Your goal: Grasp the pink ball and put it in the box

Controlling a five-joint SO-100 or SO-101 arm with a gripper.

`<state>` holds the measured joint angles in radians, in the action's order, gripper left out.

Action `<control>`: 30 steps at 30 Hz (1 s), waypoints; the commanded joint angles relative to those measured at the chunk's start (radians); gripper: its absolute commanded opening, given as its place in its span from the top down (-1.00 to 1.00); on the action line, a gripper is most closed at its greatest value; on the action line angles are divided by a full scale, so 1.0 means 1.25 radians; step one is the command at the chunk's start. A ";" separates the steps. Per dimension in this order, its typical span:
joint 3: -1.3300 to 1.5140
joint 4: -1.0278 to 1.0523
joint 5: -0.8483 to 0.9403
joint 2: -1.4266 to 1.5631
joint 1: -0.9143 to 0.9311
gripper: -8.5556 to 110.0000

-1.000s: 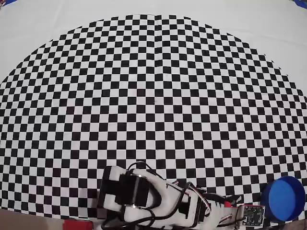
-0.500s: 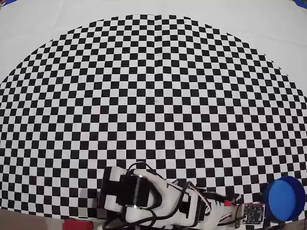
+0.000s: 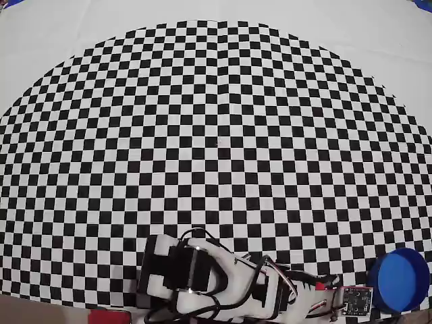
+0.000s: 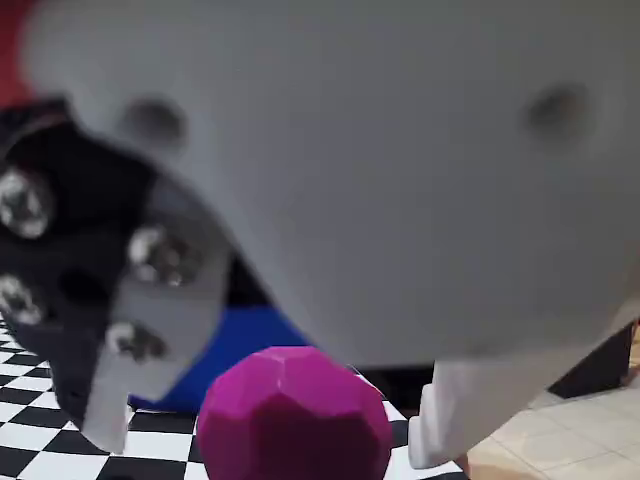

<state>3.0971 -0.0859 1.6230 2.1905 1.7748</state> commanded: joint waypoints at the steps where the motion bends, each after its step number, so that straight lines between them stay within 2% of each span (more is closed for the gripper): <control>1: 0.002 -0.011 0.007 -0.009 -0.004 0.77; 3: 0.002 -0.011 0.007 -0.009 -0.002 0.85; 30: 0.002 -0.022 0.007 0.125 0.020 0.85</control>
<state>3.0971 -0.0951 1.6230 2.3025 1.7871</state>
